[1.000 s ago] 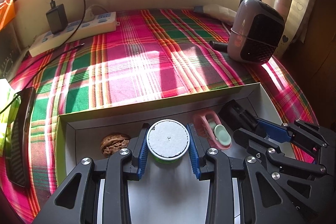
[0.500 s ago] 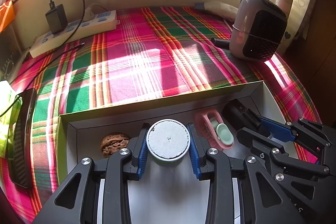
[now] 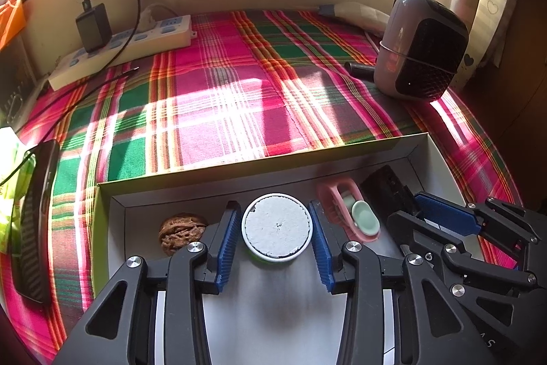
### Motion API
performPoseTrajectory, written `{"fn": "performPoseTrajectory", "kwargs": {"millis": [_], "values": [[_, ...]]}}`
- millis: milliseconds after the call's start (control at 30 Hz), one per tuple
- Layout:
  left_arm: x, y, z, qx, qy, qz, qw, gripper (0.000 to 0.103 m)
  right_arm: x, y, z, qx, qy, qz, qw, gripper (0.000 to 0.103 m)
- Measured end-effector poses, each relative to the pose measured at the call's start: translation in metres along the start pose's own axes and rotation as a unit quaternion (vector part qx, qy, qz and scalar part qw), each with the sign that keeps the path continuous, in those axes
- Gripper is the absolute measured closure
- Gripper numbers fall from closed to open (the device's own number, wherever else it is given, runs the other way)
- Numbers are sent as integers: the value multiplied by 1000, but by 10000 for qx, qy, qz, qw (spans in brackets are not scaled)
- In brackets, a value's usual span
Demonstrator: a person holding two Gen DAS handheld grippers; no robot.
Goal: Organize objects
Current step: 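Lower and open the left gripper on the spool while the right releases the black device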
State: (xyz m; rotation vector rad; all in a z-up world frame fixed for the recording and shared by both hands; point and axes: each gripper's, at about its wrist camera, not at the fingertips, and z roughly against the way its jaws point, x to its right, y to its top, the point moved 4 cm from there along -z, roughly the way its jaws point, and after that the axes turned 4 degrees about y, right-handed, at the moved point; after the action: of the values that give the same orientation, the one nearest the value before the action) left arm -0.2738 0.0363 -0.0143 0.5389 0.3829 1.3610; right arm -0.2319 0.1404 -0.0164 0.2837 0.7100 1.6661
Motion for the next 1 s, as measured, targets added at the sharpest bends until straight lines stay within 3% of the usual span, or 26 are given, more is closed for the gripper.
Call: {"fn": "performPoseTrajectory", "kwargs": {"millis": [500,700,1000], "values": [[0,-1,4,61,-182,114,9998,59,-1,-2,3,-7,14,-40,10000,73],[-3,0,10,162,-219,190,9994,58,-5,-3,6,32,23,-8,10000,63],[-8,-4,21,262,-184,245,9992,58,-6,-6,10,67,14,-52,10000,63]]}}
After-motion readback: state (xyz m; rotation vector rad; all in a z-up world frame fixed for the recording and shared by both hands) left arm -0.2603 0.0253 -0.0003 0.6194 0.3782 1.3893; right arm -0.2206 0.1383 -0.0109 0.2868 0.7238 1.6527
